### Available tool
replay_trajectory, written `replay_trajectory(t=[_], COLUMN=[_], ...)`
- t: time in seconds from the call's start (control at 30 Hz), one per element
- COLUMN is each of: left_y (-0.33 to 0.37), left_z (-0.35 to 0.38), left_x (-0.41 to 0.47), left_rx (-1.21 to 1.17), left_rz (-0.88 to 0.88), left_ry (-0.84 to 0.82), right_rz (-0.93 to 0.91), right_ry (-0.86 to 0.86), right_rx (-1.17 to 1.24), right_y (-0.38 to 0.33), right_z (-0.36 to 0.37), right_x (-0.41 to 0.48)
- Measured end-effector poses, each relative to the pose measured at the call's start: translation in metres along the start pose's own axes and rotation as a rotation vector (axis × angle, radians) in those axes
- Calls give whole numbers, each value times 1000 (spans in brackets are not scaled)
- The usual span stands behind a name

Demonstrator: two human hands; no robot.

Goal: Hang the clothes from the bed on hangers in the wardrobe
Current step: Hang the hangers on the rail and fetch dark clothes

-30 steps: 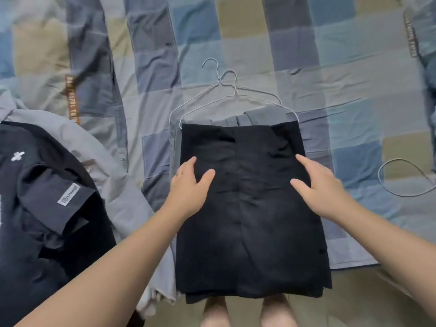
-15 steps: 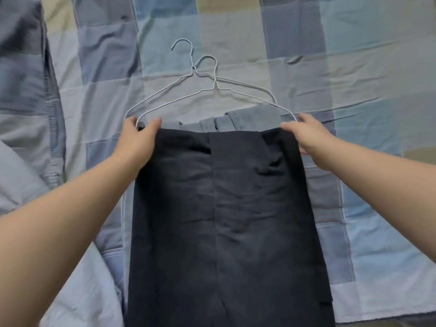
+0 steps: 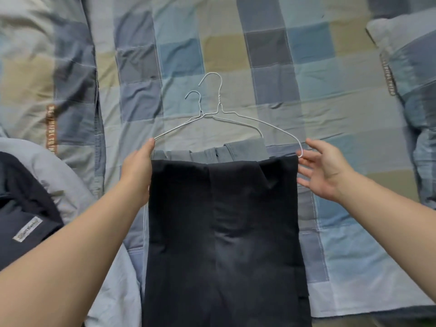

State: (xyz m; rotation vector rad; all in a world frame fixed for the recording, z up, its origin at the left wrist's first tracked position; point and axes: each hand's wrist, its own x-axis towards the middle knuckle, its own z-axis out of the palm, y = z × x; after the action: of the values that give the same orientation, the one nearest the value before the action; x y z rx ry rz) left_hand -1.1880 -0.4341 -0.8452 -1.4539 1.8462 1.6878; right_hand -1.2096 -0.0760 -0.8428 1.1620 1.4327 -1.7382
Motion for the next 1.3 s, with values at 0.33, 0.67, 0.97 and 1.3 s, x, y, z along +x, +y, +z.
replay_trajectory(t=[0.33,0.67,0.97,1.3], left_y=[37,51,56,0], left_z=[-85,-169,-132,-43], left_x=[-174,-271,-354,-490], left_rx=[-14,307,523,775], left_rz=[53,351,745,1060], left_ry=[6,-312,-652,-1131], right_rz=[-157,-396,-467,-370], right_ry=[246,696,1011,863], right_rx=[-195,-245,-137,-79], right_y=[25,133,229,331], right_z=[-15,-62,-65,-76], right_x=[-209,-391,-542,-684])
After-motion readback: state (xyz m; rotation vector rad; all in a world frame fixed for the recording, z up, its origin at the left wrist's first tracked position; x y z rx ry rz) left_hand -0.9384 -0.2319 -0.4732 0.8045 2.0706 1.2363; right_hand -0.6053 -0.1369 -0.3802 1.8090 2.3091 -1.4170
